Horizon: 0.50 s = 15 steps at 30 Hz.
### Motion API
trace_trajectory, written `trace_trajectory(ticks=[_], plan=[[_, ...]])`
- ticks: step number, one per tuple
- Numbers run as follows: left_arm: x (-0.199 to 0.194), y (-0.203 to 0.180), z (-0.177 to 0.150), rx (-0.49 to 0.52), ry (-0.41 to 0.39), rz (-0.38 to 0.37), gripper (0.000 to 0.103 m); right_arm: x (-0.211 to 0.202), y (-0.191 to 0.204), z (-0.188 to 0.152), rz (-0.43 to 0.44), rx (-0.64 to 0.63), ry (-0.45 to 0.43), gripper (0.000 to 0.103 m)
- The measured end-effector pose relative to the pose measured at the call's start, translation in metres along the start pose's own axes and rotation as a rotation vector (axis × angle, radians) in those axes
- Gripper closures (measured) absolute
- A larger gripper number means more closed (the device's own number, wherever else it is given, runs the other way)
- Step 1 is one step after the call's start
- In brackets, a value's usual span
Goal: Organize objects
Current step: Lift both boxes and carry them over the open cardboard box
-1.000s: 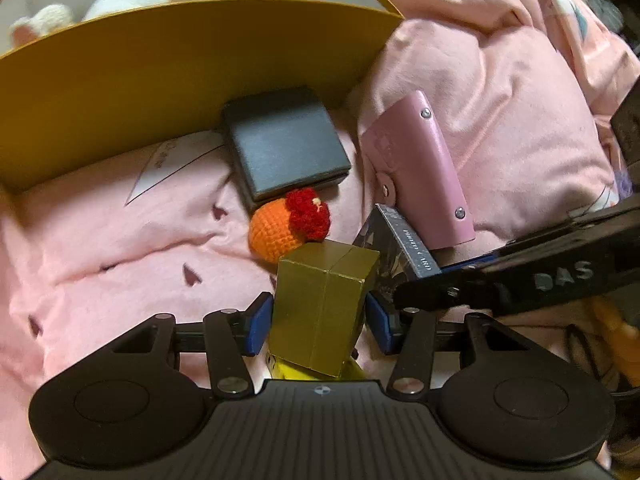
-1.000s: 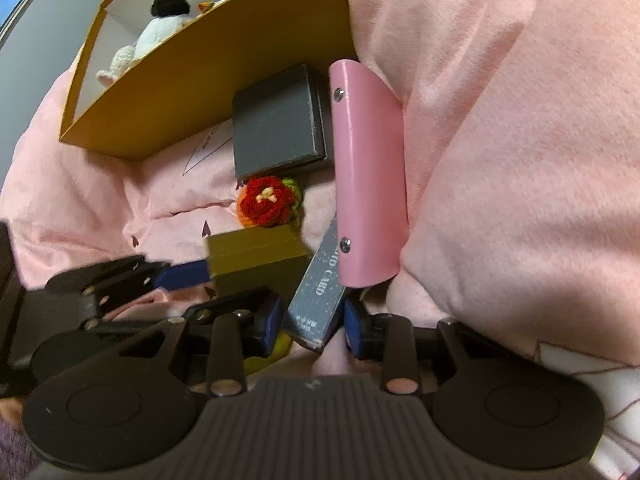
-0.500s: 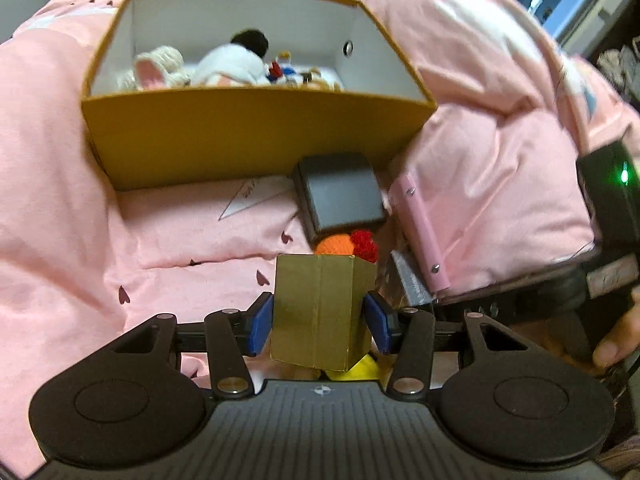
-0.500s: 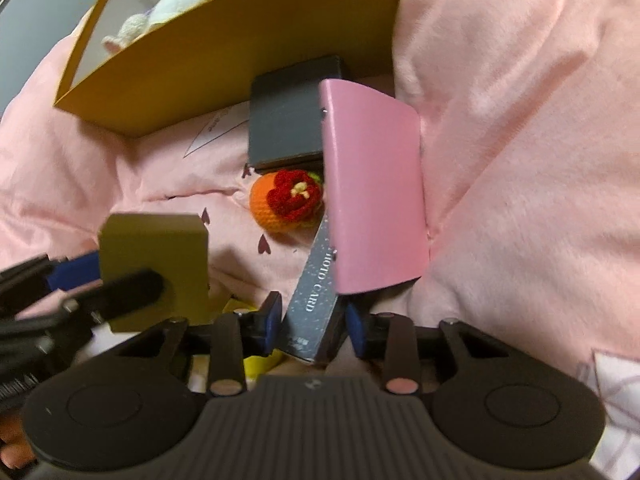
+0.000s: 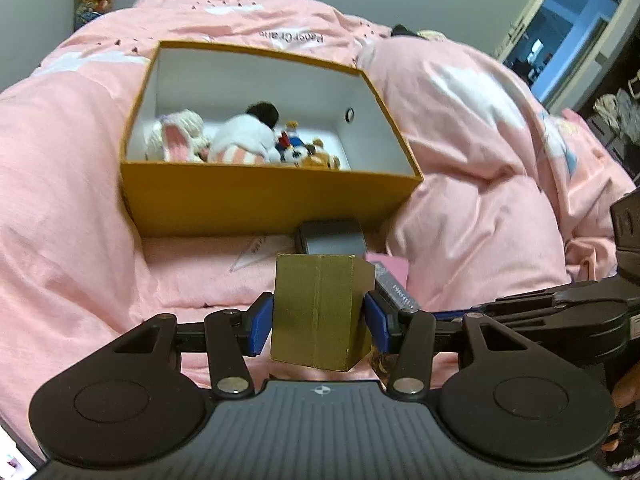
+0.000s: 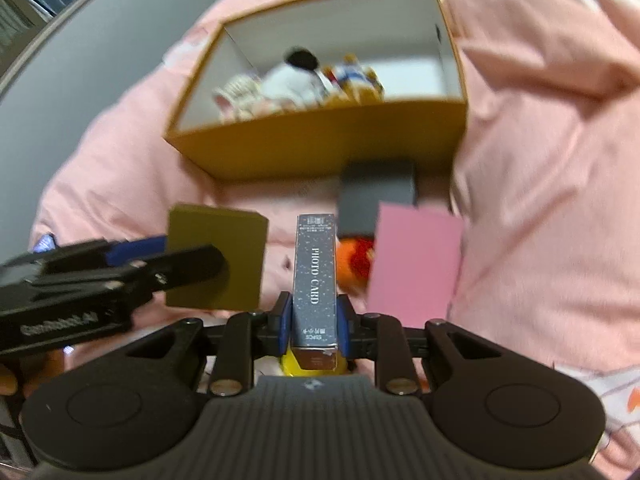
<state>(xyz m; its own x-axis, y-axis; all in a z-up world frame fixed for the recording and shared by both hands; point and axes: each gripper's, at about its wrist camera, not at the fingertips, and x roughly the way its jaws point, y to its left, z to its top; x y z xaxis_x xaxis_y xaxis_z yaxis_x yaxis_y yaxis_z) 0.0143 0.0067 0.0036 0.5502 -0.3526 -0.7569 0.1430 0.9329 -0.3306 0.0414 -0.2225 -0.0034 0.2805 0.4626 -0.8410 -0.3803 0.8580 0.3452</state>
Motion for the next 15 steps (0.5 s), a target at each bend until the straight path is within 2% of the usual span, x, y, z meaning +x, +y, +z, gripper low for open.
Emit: trace_trajectory(ticks=[9, 15], plan=[[-0.022, 0.018, 0.038, -0.070, -0.099, -0.034, 0.046, -0.033, 0.014, 0.051, 0.092, -0.030, -0.151, 0.079], [-0.021, 0.032, 0.077, -0.081, -0.130, -0.014, 0.046, -0.029, 0.016, 0.095, 0.125, -0.030, -0.226, 0.079]])
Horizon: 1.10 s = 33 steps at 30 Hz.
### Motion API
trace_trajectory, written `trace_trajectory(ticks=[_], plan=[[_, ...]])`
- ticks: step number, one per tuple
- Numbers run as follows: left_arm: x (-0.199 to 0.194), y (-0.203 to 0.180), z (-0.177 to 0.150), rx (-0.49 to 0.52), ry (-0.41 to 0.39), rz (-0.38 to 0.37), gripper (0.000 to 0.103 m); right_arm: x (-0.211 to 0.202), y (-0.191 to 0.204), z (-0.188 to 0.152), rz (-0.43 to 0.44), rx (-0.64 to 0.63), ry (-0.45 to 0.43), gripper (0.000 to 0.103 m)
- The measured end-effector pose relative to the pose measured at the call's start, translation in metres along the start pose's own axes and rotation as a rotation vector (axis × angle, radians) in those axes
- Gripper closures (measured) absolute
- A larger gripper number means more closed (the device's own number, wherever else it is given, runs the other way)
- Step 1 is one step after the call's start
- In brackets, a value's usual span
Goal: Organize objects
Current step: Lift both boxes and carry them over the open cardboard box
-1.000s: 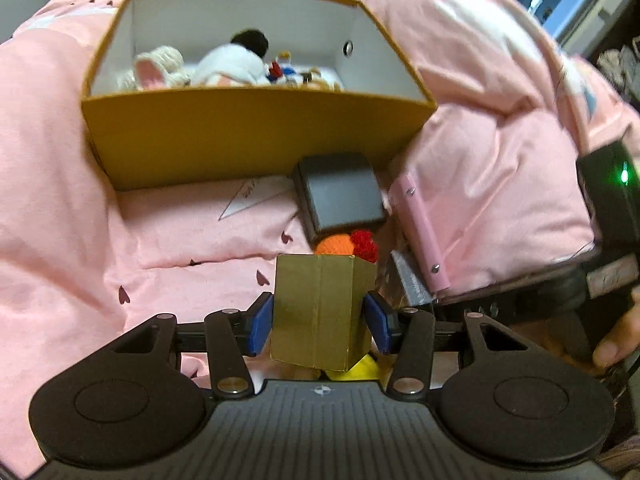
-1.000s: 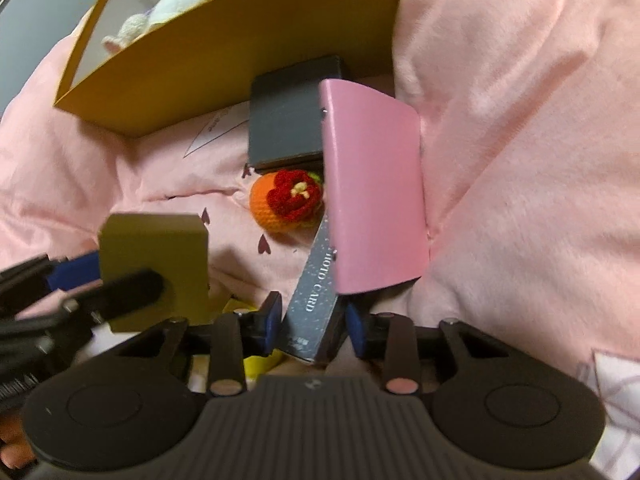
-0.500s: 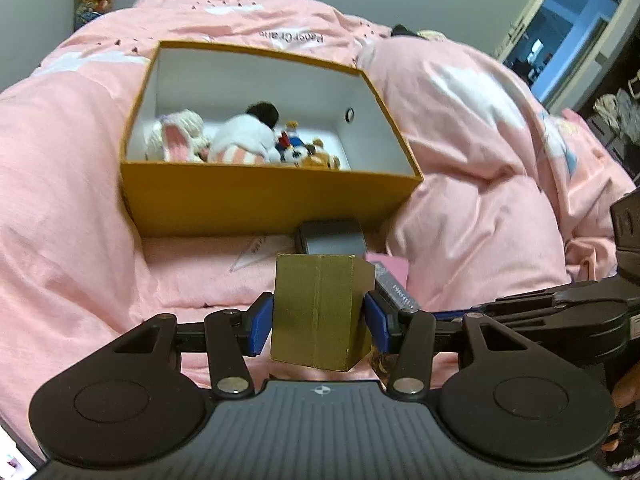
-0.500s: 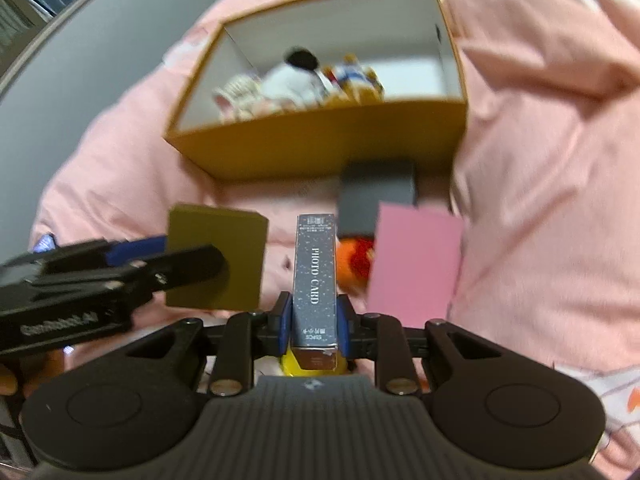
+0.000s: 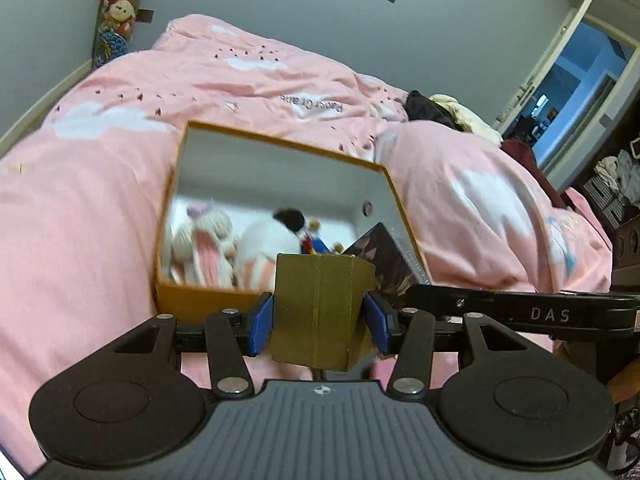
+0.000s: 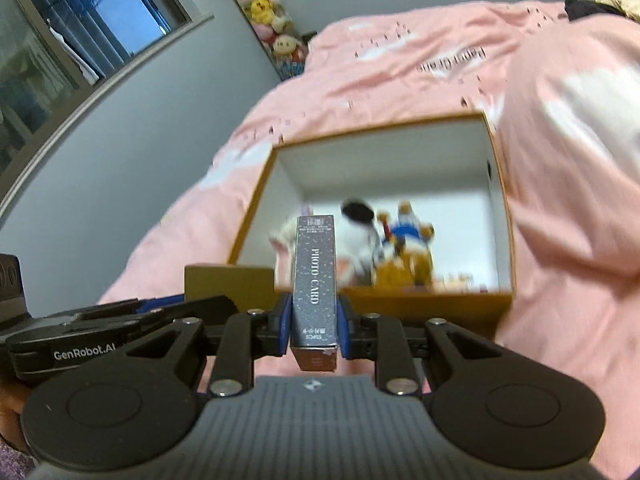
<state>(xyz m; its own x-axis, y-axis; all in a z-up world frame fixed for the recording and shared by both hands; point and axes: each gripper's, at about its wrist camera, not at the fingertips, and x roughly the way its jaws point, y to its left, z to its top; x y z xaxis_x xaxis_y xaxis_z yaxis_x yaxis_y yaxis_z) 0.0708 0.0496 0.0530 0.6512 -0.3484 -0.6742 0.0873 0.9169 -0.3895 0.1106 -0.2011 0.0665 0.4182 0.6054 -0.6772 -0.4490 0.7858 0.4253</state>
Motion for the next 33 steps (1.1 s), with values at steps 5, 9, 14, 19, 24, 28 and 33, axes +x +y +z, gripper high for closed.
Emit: trace_trajectory(ticks=[5, 9, 14, 19, 24, 28, 33], plan=[[0.016, 0.013, 0.035, 0.025, -0.025, 0.071, 0.046, 0.027, -0.009, 0.030, 0.029, 0.044, -0.028, 0.079], [0.035, 0.030, 0.059, -0.020, -0.022, 0.091, 0.046, 0.054, -0.021, 0.047, 0.034, 0.084, -0.049, 0.079], [0.070, 0.042, 0.080, -0.024, 0.012, 0.136, 0.046, 0.086, -0.038, 0.068, 0.071, 0.157, -0.045, 0.079], [0.105, 0.052, 0.097, -0.045, 0.033, 0.180, 0.046, 0.112, -0.042, 0.085, 0.094, 0.173, -0.069, 0.079], [0.125, 0.048, 0.103, -0.022, 0.044, 0.193, 0.046, 0.120, -0.053, 0.091, 0.044, 0.169, -0.074, 0.079], [0.127, 0.038, 0.105, -0.060, 0.041, 0.103, 0.046, 0.100, -0.067, 0.090, -0.042, 0.139, -0.094, 0.079], [0.136, 0.005, 0.099, -0.029, 0.060, -0.002, 0.046, 0.093, -0.075, 0.082, -0.200, 0.014, -0.059, 0.079]])
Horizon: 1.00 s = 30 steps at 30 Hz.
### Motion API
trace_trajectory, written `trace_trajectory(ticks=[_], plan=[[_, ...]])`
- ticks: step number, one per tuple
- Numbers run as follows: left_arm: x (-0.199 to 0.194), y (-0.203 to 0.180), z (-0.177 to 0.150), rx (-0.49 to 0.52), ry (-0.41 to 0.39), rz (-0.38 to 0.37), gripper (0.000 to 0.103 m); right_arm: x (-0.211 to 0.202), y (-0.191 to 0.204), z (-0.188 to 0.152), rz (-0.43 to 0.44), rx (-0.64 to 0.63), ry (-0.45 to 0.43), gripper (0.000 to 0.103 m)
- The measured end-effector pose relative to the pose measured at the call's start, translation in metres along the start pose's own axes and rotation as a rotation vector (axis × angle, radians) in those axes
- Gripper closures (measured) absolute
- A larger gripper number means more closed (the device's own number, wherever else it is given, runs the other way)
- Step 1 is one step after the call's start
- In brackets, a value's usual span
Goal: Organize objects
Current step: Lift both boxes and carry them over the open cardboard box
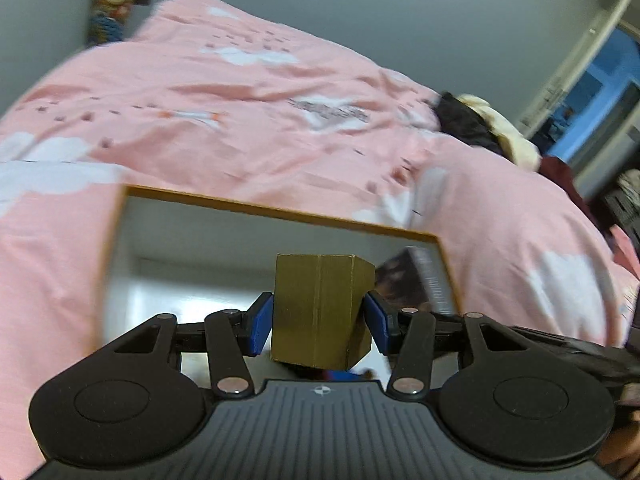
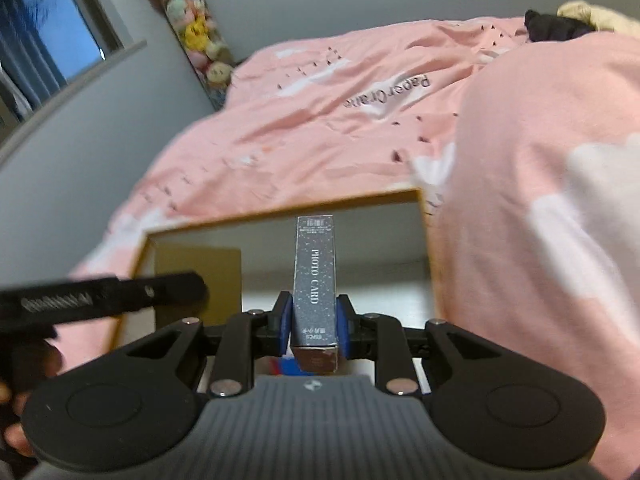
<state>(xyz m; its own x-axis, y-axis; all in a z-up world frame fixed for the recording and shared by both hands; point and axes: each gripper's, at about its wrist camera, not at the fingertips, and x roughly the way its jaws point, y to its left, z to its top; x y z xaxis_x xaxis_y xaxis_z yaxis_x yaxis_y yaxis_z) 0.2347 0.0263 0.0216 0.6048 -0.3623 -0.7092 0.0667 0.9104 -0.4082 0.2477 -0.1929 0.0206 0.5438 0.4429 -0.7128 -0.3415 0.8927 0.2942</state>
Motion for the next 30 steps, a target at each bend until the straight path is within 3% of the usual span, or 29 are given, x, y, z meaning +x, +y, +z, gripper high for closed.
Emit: trace_trajectory(ticks=[9, 10, 13, 19, 30], plan=[[0.041, -0.024, -0.011, -0.016, 0.090, -0.021, 0.046, 0.017, -0.004, -0.023, -0.178, -0.163, 0.001, 0.080], [0.045, -0.026, -0.011, -0.017, 0.098, -0.009, 0.046, 0.018, -0.003, -0.024, -0.207, -0.184, -0.010, 0.096], [0.054, -0.029, -0.010, -0.023, 0.116, 0.009, 0.046, 0.016, -0.003, -0.024, -0.250, -0.212, -0.057, 0.103], [0.057, -0.036, -0.010, -0.014, 0.119, 0.008, 0.047, -0.001, -0.009, -0.011, -0.179, -0.165, -0.048, 0.103], [0.060, -0.040, -0.018, 0.022, 0.181, 0.034, 0.049, -0.025, -0.007, -0.041, -0.088, -0.179, 0.088, 0.095]])
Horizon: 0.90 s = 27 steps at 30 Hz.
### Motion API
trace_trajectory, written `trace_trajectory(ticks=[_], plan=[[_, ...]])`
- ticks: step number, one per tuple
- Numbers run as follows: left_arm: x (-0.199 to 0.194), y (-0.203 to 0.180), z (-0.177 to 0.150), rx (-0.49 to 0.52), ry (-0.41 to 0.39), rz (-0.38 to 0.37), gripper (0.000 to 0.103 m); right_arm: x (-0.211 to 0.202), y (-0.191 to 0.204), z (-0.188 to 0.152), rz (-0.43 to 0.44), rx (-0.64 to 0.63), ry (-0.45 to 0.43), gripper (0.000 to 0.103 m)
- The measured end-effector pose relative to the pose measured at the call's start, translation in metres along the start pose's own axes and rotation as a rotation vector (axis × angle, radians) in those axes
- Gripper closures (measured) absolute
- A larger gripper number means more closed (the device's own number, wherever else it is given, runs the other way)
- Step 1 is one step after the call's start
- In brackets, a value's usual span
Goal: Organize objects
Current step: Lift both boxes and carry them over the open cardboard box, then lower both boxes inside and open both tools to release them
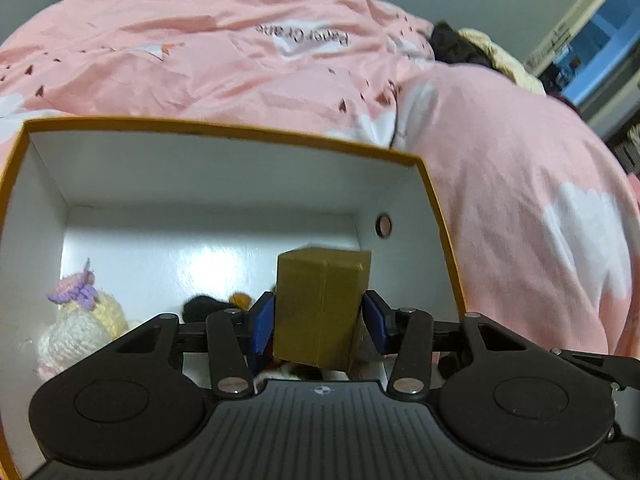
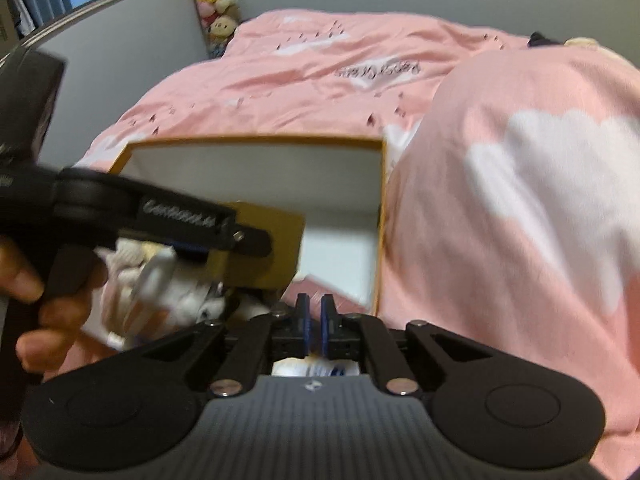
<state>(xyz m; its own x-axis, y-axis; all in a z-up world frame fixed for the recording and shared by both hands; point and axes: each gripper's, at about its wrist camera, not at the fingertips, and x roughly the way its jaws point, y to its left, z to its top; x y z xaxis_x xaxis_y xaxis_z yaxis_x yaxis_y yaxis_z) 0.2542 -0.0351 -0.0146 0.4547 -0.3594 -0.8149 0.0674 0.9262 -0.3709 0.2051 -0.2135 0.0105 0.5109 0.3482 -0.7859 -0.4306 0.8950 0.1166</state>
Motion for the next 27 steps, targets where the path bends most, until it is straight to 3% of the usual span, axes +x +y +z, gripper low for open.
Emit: trace_trajectory(ticks=[4, 9, 15, 23, 27], plan=[[0.005, -0.003, -0.003, 0.004, 0.018, 0.001, 0.050, 0.012, 0.007, -0.007, 0.023, -0.016, 0.066, 0.095], [0.004, -0.003, -0.003, 0.008, 0.007, 0.014, 0.050, 0.024, 0.003, -0.006, 0.007, 0.007, 0.066, 0.095], [0.001, -0.002, -0.003, -0.024, 0.009, -0.002, 0.050, 0.045, -0.010, 0.003, 0.083, 0.087, 0.088, 0.095], [0.004, 0.004, 0.002, -0.070, 0.002, 0.002, 0.051, 0.060, 0.010, 0.013, 0.015, -0.035, 0.096, 0.094], [0.007, 0.001, 0.003, -0.060, 0.015, 0.004, 0.051, 0.073, 0.013, 0.012, -0.025, -0.079, 0.114, 0.103]])
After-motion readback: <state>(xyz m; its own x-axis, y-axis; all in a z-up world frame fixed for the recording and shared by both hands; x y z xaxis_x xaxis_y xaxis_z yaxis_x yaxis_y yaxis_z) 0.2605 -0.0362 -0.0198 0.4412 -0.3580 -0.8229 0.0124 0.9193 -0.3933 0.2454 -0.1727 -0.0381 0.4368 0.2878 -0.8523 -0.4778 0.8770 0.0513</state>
